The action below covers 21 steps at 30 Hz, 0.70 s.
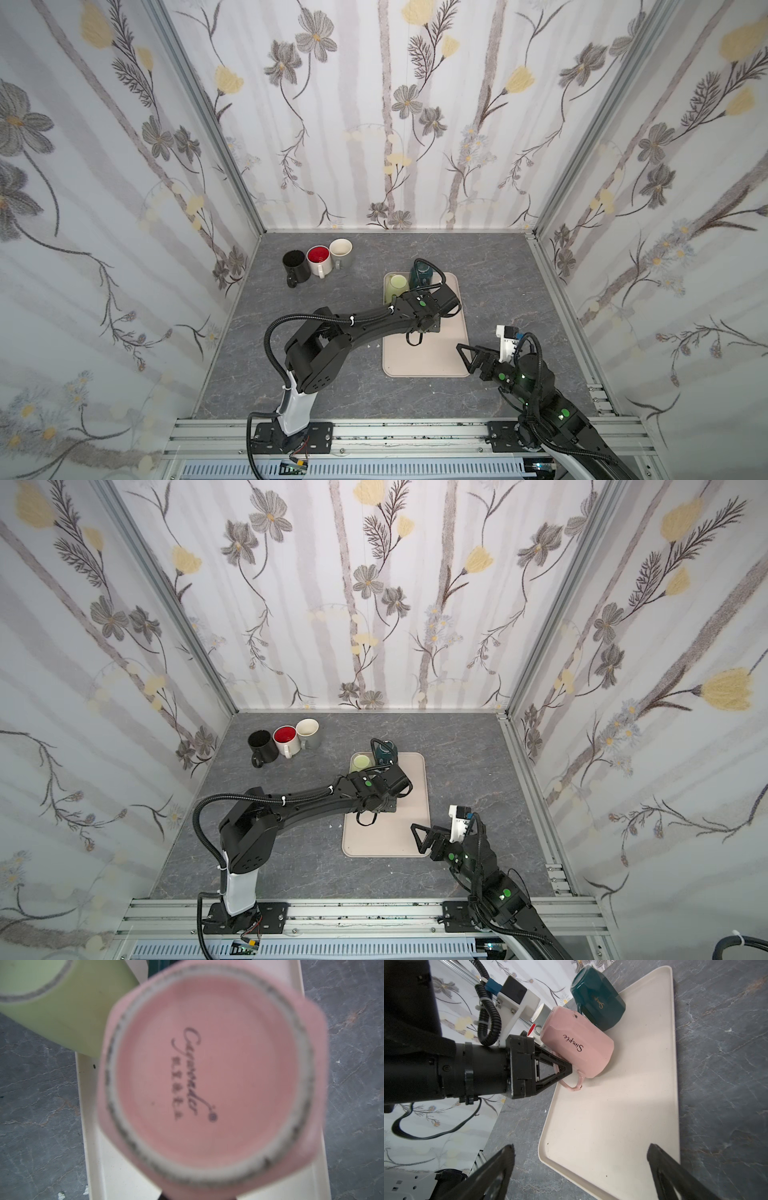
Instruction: Turn the mug right side up
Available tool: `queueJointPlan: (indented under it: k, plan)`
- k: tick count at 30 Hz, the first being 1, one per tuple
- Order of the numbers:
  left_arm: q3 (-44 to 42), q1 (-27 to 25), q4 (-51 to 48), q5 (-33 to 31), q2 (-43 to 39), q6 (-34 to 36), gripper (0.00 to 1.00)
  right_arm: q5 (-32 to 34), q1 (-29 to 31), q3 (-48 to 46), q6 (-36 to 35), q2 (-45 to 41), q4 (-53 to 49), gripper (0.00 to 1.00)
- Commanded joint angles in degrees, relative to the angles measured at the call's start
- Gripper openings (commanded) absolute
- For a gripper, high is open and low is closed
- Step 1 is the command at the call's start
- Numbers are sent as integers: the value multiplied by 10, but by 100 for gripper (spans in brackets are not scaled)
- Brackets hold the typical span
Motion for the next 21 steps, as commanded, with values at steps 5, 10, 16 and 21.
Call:
queueJointPlan:
  k: [5,10,16,21]
  plan:
    - [-9,-3,57,2,-23,4,0,-16,-1,-9,17,-11,-15,100]
    - [-9,-3,71,16,-28,4,0,-20,-2,-8,22,-12,-15,100]
    - [-20,-3,86,21,-45,7,0,-21,-2,-7,24,-17,-16,100]
    - [-28,-3,98,22,-69,6,0,-19,-3,-6,25,-14,-15,100]
